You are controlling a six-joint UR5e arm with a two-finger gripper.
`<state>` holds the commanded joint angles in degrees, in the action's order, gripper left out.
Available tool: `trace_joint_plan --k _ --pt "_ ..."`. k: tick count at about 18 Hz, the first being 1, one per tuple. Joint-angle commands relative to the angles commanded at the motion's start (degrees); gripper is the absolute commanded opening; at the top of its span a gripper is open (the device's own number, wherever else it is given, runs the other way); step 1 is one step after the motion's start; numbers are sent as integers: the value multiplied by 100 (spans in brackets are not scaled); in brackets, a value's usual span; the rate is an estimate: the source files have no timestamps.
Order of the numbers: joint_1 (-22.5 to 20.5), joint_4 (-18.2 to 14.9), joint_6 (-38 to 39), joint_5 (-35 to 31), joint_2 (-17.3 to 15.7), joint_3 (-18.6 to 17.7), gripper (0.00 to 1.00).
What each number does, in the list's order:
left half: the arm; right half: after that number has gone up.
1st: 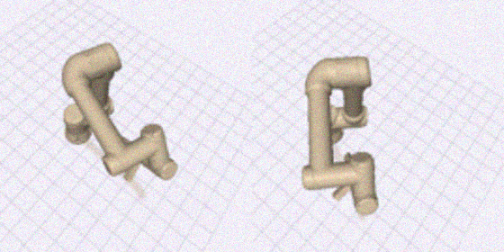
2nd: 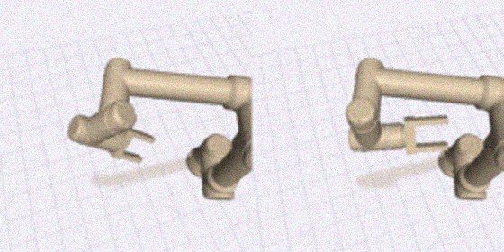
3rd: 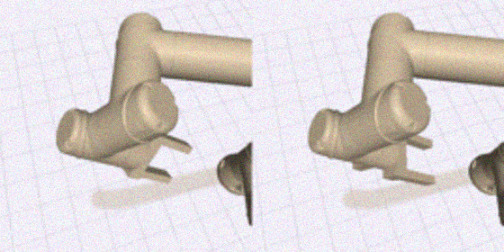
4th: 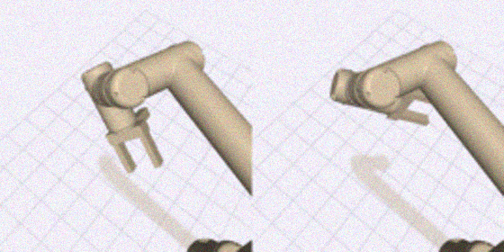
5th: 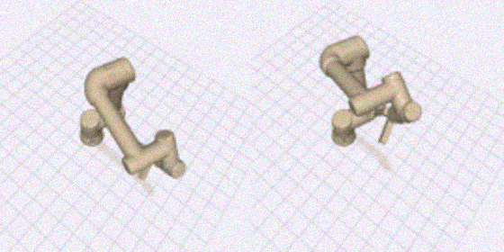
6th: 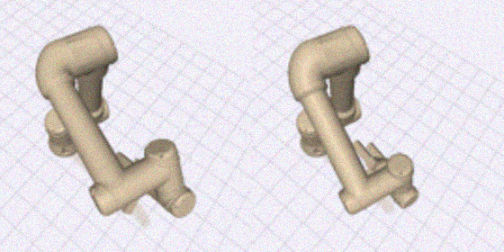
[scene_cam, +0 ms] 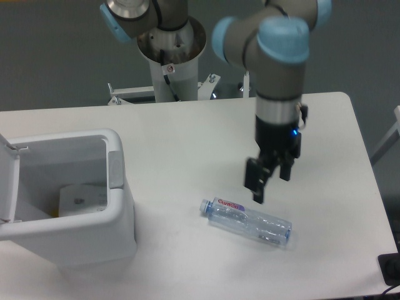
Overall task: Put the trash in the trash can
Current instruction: 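Move the gripper back and lower it onto the clear water bottle, then close the gripper on the bottle's end and lift it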
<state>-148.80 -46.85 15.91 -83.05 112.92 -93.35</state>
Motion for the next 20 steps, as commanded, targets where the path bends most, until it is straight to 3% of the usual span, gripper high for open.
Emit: trace_joint_plan --k 3,7,20 --pt "9 0 53 -9 579 403 100" --pt "35 17 53 -44 1082 624 100" --pt "202 70 105 -378 1636 818 100"
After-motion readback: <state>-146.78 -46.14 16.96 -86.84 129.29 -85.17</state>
